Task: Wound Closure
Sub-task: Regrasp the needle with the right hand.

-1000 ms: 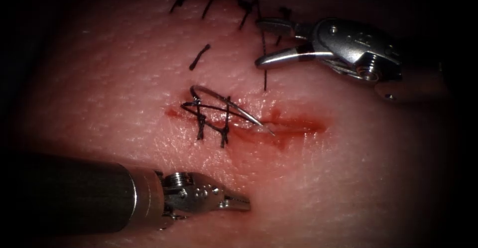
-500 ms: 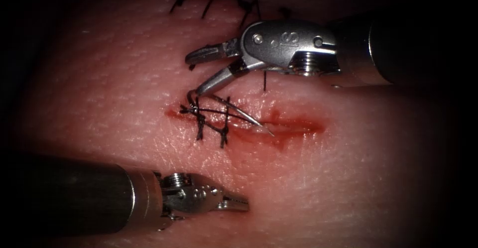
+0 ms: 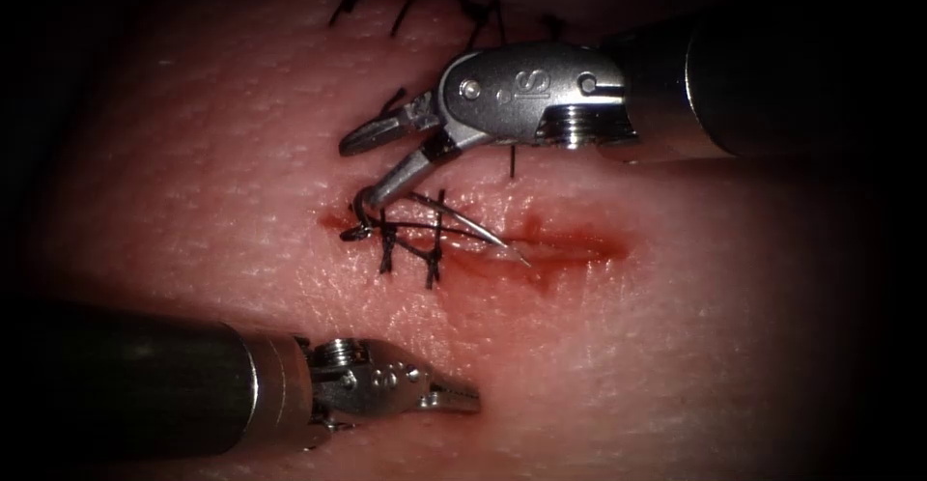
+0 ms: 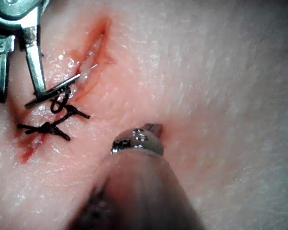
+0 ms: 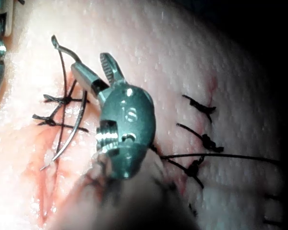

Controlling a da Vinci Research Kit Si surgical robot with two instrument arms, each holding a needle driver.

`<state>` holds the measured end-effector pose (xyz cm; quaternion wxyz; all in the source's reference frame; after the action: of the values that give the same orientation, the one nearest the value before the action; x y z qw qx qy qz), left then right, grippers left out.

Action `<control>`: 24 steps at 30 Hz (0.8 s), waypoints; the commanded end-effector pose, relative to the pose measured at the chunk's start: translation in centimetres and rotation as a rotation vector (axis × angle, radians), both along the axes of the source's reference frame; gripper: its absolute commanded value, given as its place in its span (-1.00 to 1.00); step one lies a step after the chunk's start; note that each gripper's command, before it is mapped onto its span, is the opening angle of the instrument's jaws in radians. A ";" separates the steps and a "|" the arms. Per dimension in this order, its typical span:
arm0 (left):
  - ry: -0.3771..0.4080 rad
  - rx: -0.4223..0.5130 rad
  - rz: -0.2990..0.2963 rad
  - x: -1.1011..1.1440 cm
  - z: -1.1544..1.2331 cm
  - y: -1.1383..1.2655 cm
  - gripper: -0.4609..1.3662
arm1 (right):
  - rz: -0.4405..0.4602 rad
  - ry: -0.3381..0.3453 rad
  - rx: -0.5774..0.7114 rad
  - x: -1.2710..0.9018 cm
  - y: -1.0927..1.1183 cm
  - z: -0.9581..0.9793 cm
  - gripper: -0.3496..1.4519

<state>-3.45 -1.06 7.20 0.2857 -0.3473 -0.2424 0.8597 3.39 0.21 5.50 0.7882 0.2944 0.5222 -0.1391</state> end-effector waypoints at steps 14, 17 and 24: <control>-0.005 0.005 0.003 -0.01 0.00 0.00 -0.82 | -0.065 0.021 -0.032 0.12 -0.25 0.14 -0.20; -0.005 0.005 0.003 -0.02 0.00 0.00 -0.82 | -0.067 0.016 -0.034 0.14 -0.24 0.14 -0.22; -0.007 0.007 0.004 -0.04 0.00 0.01 -0.81 | -0.108 -0.031 -0.079 0.21 -0.21 0.15 -0.92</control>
<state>-3.49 -1.05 7.20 0.2860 -0.3474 -0.2428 0.8594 3.60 0.00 5.65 0.7991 0.2952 0.4849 -0.1980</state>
